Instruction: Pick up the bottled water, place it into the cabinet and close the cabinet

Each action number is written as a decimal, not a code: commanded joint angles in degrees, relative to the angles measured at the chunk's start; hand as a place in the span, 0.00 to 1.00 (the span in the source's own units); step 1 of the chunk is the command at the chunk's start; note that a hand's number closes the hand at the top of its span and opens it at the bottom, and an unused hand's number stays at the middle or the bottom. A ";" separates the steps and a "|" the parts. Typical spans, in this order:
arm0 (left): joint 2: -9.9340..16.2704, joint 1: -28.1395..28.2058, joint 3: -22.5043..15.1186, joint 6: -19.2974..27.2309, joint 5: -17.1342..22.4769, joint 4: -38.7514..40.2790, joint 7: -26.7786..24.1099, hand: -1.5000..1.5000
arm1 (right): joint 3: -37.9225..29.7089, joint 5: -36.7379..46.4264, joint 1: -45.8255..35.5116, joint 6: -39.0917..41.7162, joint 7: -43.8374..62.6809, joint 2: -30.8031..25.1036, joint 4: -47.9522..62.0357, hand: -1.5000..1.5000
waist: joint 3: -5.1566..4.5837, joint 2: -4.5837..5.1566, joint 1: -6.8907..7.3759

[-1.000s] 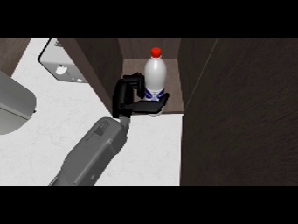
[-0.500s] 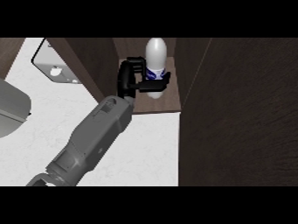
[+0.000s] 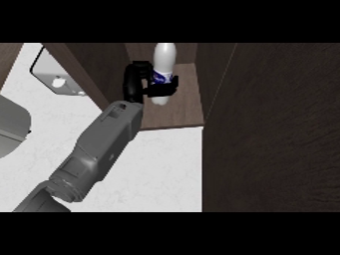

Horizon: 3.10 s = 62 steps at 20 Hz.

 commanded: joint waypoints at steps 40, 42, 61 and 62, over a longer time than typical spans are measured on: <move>-1.17 -2.13 4.87 -12.37 1.49 -4.37 -14.12 0.00 | 2.85 -3.72 1.47 1.43 4.81 2.00 -5.86 0.00 | 0.00 -1.49 3.06; -1.18 2.07 2.65 -12.08 2.98 -8.15 -14.33 0.00 | 3.07 -4.14 1.08 2.44 4.96 1.19 -4.61 0.00 | 0.01 -1.62 2.96; 1.50 30.90 -14.15 -16.98 5.56 -52.37 -5.96 0.00 | 6.00 2.66 3.84 0.50 2.70 1.86 -5.00 0.00 | 0.02 -1.85 4.51; 2.28 35.31 -16.31 -16.85 3.78 -54.55 -8.29 0.00 | 4.26 1.88 2.67 1.89 2.22 0.29 -2.61 0.00 | 0.04 -1.82 4.74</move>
